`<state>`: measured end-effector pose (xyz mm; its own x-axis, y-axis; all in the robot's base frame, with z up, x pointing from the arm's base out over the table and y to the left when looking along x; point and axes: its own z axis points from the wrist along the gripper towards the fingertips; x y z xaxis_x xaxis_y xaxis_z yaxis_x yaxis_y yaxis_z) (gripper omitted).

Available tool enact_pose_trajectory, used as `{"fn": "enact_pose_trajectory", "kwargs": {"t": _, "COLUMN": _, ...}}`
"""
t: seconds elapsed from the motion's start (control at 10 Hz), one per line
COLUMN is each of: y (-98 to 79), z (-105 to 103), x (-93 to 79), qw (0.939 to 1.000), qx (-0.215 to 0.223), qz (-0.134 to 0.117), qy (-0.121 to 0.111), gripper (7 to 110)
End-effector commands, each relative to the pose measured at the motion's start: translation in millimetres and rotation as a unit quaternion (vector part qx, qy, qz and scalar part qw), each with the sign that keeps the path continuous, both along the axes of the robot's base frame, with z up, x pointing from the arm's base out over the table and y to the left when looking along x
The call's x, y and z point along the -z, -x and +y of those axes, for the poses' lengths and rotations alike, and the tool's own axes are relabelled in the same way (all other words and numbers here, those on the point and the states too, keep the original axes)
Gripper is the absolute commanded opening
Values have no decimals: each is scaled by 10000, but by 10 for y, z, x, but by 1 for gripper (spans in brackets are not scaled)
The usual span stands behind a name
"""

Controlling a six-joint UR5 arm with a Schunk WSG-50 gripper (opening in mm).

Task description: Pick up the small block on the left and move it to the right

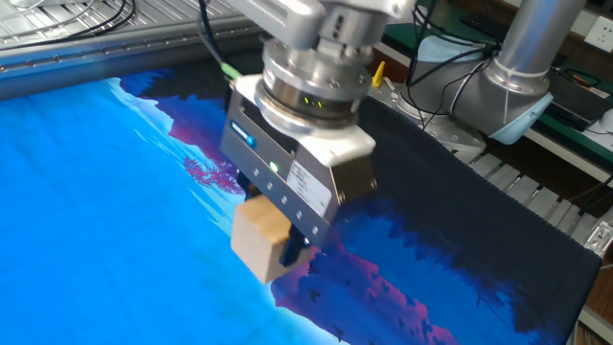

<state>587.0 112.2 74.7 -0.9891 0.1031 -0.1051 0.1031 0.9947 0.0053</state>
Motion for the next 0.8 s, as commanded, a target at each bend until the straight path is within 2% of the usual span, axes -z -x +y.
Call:
{"fn": "enact_pose_trajectory", "kwargs": {"t": 0.0, "y": -39, "z": 94, "x": 105, "qw": 9999, "qx": 108, "qz": -67, "qy": -91, "gripper": 7}}
{"fn": "enact_pose_trajectory", "kwargs": {"t": 0.2, "y": -84, "z": 134, "x": 150, "qw": 9997, "qx": 139, "qz": -97, "qy": -164, "gripper": 7}}
{"fn": "enact_pose_trajectory", "kwargs": {"t": 0.4, "y": -91, "z": 128, "x": 162, "qw": 9997, "qx": 146, "qz": -98, "qy": -142, "gripper": 7}}
{"fn": "enact_pose_trajectory", "kwargs": {"t": 0.7, "y": -124, "z": 86, "x": 134, "qw": 9999, "qx": -67, "qz": -97, "qy": -110, "gripper": 7}}
